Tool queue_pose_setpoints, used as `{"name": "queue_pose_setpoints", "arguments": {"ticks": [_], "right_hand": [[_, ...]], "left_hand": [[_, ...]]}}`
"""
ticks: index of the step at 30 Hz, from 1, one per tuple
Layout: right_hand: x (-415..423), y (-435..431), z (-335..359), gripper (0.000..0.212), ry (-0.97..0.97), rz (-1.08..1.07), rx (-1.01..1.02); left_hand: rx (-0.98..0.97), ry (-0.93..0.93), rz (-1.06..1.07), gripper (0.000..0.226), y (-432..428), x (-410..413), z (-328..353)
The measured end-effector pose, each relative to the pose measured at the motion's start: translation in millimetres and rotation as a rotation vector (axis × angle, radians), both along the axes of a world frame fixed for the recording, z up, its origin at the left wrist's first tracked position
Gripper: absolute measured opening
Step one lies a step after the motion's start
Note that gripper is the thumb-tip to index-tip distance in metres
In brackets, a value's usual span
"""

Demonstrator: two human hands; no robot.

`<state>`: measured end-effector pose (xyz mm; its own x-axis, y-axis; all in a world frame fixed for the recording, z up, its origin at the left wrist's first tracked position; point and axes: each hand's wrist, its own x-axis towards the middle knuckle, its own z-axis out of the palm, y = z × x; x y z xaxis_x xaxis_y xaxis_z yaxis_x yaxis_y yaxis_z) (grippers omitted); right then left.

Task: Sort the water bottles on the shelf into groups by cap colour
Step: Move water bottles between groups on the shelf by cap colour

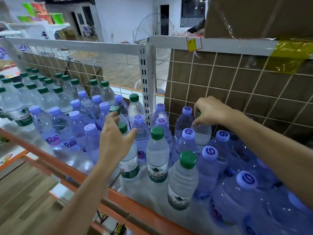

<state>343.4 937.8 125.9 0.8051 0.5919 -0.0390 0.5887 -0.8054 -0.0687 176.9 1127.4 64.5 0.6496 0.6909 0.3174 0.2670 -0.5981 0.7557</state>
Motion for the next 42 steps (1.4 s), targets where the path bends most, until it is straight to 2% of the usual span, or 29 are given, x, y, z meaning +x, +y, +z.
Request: {"name": "queue_pose_setpoints", "arguments": {"ticks": [2,4,7,12,16,20,23,26,31,38,42], "right_hand": [[-0.6,-1.5,3.0,0.028,-0.006,0.007,0.06],[-0.6,-2.3,13.2,0.026,-0.052,0.025,0.117],[-6.3,-1.1,46.8,0.025,-0.18,0.083,0.253],[-28.8,18.0,114.6,0.03,-0.512,0.212,0.495],[-54.9,56.4,146.1,0.032,-0.583,0.336,0.645],[-70.6,124.2,153.6,0.03,-0.487,0.397,0.785],[-80.3,190.7,149.7,0.025,-0.348,0.463,0.864],[-95.7,263.1,144.0,0.019,-0.29,0.531,0.892],[-114.4,379.1,137.9,0.015,-0.193,0.62,0.885],[-115.7,513.9,120.6,0.009,-0.096,0.661,0.887],[-120.1,569.2,114.9,0.016,-0.04,0.693,0.826]], "left_hand": [[-0.059,-0.027,0.048,0.039,-2.8,-3.8,-5.9],[-0.039,-0.05,0.054,0.031,-4.5,-7.3,-7.6],[0.051,-0.098,0.038,0.028,-2.6,-13.4,3.8],[0.173,-0.277,0.026,0.026,12.7,-32.6,49.1],[0.137,-0.351,0.038,0.022,45.0,-49.2,80.9],[0.087,-0.462,0.041,0.024,94.7,-72.3,104.1],[0.139,-0.513,0.077,0.034,146.2,-88.5,113.7],[0.196,-0.542,0.116,0.045,207.2,-99.8,114.2],[0.331,-0.477,0.181,0.036,303.4,-111.4,111.1],[0.35,-0.378,0.22,0.031,422.6,-106.7,90.9],[0.306,-0.337,0.203,0.03,468.6,-94.9,74.2]]}}
